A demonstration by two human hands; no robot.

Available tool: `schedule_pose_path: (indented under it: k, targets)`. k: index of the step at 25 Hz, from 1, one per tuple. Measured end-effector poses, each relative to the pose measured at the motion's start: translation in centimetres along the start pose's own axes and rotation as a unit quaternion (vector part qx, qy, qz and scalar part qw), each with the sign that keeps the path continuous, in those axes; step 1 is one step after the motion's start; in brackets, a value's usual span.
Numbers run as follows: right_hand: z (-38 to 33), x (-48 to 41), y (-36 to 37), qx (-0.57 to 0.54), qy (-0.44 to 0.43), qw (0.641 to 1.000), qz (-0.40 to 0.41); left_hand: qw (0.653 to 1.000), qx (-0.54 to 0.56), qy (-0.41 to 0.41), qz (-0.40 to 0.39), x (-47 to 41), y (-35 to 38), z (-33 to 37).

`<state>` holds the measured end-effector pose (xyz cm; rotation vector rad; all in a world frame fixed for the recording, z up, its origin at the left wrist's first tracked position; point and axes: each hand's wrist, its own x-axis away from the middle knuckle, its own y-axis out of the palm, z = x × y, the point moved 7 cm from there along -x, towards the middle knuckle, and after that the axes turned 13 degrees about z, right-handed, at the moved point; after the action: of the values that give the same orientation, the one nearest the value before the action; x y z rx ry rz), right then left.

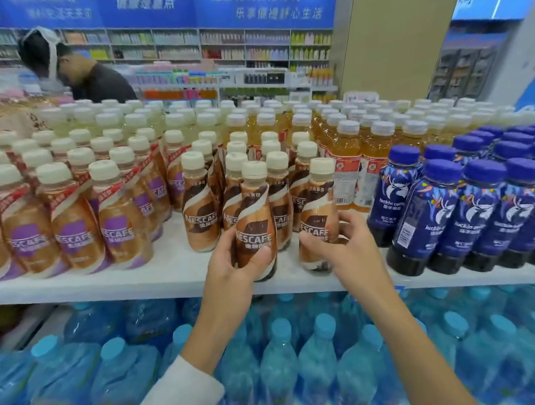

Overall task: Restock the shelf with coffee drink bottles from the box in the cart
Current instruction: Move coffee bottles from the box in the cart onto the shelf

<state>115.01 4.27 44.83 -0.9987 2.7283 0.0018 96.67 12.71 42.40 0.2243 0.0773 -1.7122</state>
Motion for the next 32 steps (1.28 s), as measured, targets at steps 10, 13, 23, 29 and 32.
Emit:
schedule_pose_path:
  k: [10,13,23,29,32]
  targets:
    - [1.9,-2.6,1.5,0.023,-0.048,0.999,-0.007,0.999,-0.004,0.023,-0.043,0.0,-0.5,-1.4]
    - [1.4,-3.2,1.5,0.085,-0.078,0.993,-0.015,0.998,-0.011,0.028,-0.049,0.0,-0.6,-1.6]
    - [1.6,-2.4,0.6,0.083,-0.065,0.994,-0.003,0.998,-0.012,0.035,-0.057,0.1,-1.3,-1.4]
    - [1.6,-2.4,0.9,0.065,-0.057,0.996,0.01,0.998,-0.021,0.041,-0.052,0.0,-2.1,-1.6]
    - [1.7,-2.3,1.1,0.063,-0.058,0.996,0.014,0.997,-0.027,0.04,-0.056,-0.1,-2.2,-1.7]
